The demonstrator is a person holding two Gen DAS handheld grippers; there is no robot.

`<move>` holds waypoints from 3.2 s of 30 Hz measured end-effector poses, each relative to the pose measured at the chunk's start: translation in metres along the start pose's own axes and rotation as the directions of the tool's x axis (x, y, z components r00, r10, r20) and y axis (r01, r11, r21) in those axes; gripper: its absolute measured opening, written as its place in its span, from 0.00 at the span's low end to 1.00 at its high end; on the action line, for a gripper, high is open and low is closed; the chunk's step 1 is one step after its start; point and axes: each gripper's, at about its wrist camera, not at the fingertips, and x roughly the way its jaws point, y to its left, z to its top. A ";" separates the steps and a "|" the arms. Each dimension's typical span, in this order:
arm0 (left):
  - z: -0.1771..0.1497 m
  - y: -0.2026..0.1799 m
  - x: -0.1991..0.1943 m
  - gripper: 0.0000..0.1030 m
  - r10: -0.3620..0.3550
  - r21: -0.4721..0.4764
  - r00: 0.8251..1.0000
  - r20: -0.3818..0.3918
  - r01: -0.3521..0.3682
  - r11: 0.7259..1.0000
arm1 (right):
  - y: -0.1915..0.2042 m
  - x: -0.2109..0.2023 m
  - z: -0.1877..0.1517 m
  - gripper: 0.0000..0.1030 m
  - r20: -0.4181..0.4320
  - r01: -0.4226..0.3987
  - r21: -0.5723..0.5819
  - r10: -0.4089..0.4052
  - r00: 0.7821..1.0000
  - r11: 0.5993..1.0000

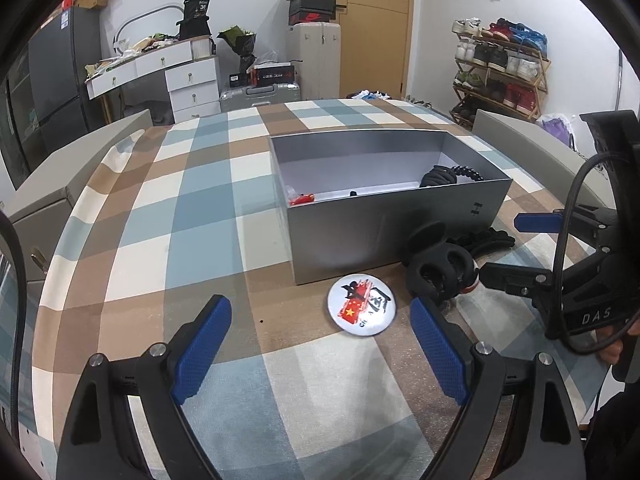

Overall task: Organize jewelry
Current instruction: 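Move the left gripper to the white round badge while the right gripper approaches the black toothed headband, then grasp the white badge with the left gripper while the right gripper grasps the black headband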

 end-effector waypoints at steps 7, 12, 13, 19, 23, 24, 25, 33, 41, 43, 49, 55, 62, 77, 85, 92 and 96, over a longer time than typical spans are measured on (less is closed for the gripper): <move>0.000 0.001 0.000 0.86 0.000 -0.012 1.000 -0.008 0.000 1.000 | 0.007 0.008 0.004 0.93 -0.017 0.017 -0.011 -0.017 1.000 1.000; 0.000 0.002 0.000 0.85 0.006 -0.010 1.000 -0.013 -0.006 1.000 | 0.007 0.012 0.004 0.93 -0.026 0.010 -0.008 -0.011 1.000 1.000; 0.000 0.003 0.001 0.85 0.003 -0.015 1.000 -0.015 -0.003 1.000 | 0.007 0.013 0.004 0.93 -0.028 0.008 -0.004 -0.008 1.000 1.000; 0.000 0.004 0.002 0.85 -0.009 -0.024 1.000 -0.020 0.009 1.000 | 0.005 0.018 0.007 0.93 -0.032 0.004 0.031 -0.003 0.999 1.000; 0.000 0.004 0.002 0.85 -0.013 -0.022 1.000 -0.022 0.013 1.000 | 0.002 0.018 0.006 0.93 -0.027 0.006 0.049 -0.005 1.000 0.999; 0.000 0.004 0.002 0.86 -0.014 -0.022 1.000 -0.021 0.014 1.000 | 0.001 0.018 0.006 0.93 -0.028 0.007 0.049 -0.005 1.000 0.999; 0.000 0.004 0.002 0.86 -0.014 -0.021 1.000 -0.021 0.014 1.000 | 0.000 0.017 0.005 0.93 -0.029 0.009 0.051 -0.008 1.000 0.999; 0.000 0.003 0.003 0.85 -0.014 -0.014 1.000 -0.024 0.014 1.000 | -0.005 0.016 0.004 0.93 -0.029 0.020 0.065 -0.018 0.999 0.998; 0.000 0.002 0.003 0.86 -0.014 -0.009 1.000 -0.022 0.014 1.000 | -0.003 0.011 0.001 0.86 -0.006 0.017 0.054 -0.016 1.000 0.998; 0.000 0.002 0.003 0.86 -0.015 -0.006 1.000 -0.023 0.015 1.000 | -0.004 0.007 0.000 0.86 0.009 0.013 0.056 -0.014 1.000 0.998; 0.000 -0.002 0.008 0.86 -0.026 0.014 0.997 -0.066 0.027 1.000 | -0.011 -0.014 -0.008 0.86 0.061 -0.029 0.065 0.025 0.998 0.997; 0.001 -0.011 0.016 0.85 -0.048 0.064 0.991 -0.128 0.057 0.996 | -0.014 -0.025 -0.012 0.86 0.087 -0.043 0.064 0.037 0.995 0.997; 0.003 -0.014 0.020 0.85 -0.051 0.090 0.987 -0.150 0.065 0.994 | -0.015 -0.027 -0.011 0.86 0.097 -0.051 0.072 0.044 0.994 0.996; 0.003 -0.032 0.017 0.35 -0.095 0.168 0.985 -0.147 0.119 0.979 | -0.013 -0.028 -0.012 0.86 0.101 -0.066 0.070 0.059 0.993 0.995; 0.004 -0.033 0.016 0.35 -0.079 0.181 0.987 -0.139 0.104 0.978 | -0.013 -0.028 -0.012 0.86 0.099 -0.068 0.069 0.061 0.993 0.995; 0.002 -0.029 0.005 0.18 -0.081 0.168 0.991 -0.106 0.098 0.981 | -0.013 -0.031 -0.012 0.86 0.114 -0.072 0.074 0.063 0.991 0.995; 0.005 -0.023 0.001 0.11 -0.105 0.132 0.989 -0.100 0.118 0.984 | -0.014 -0.037 -0.009 0.86 0.135 -0.080 0.079 0.069 0.988 0.994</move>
